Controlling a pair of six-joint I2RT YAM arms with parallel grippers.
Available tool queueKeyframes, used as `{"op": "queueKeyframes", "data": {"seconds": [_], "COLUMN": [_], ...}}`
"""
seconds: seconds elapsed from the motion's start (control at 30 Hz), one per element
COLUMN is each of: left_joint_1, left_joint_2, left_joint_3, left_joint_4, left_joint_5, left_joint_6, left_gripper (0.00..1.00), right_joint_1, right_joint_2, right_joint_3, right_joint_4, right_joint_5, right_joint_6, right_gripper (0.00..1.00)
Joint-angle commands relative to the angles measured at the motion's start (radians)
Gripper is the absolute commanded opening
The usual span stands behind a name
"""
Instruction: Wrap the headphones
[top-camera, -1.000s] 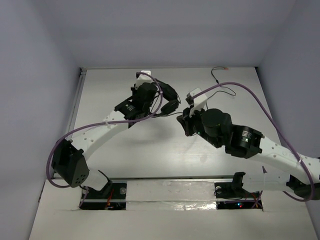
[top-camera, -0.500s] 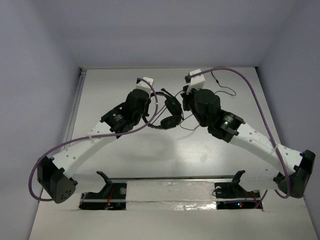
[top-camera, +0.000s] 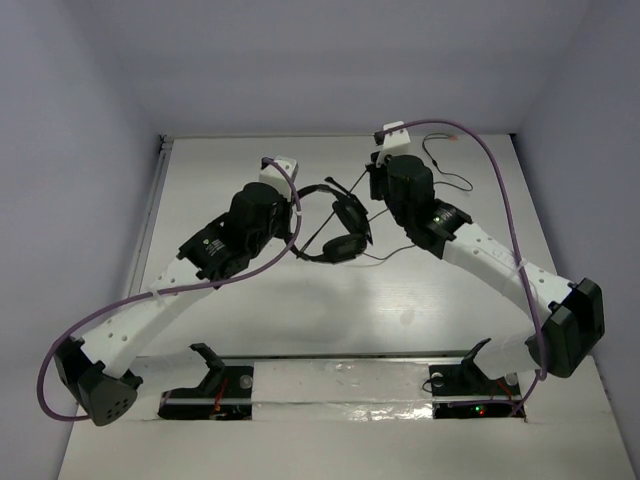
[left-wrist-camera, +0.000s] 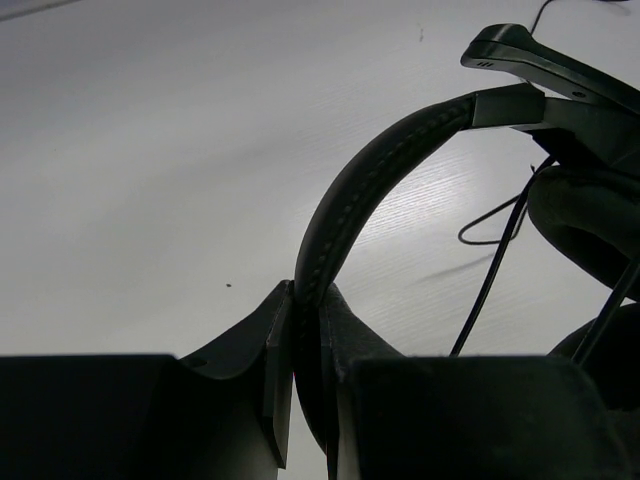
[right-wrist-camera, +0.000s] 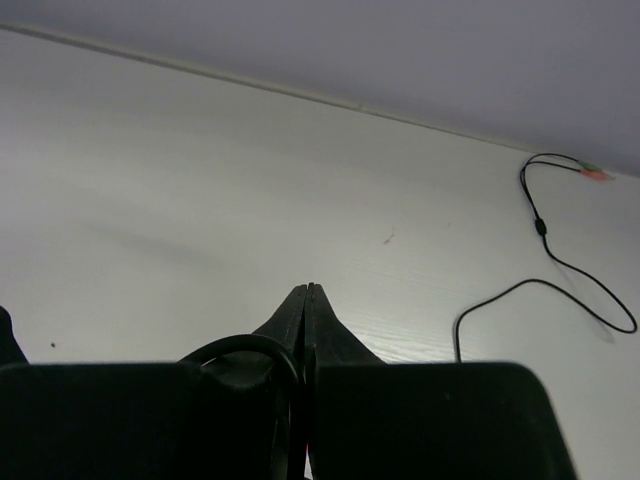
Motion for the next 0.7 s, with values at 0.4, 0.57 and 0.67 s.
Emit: {"op": "queueKeyframes", "data": {"seconds": [0.4,0.57,0.67], "left_joint_1": [-0.004,0.016,0.025], "left_joint_2": [-0.042,-0.037,-0.02], "left_joint_3": [0.187,0.227,0.27], "left_joint_4": [0.022,0.037,0.044], "left_joint_5": [0.209,0.209,0.228], "left_joint_6": [-0.029,-0.052,-0.063], "left_gripper": [0.0,0.0,0.0], "right_joint_1": [-0.152,-0.181,-0.204], "right_joint_2": [-0.055,-0.095,-0.093], "right_joint_3": [-0.15,-0.264,-0.331], "right_joint_4": [0.273,0.403,0.52], "right_joint_5": [-0.533,-0.706,-0.806], "right_joint_6": [0.136,0.214,0.27], "right_gripper": [0.11,0.15,0.16]}}
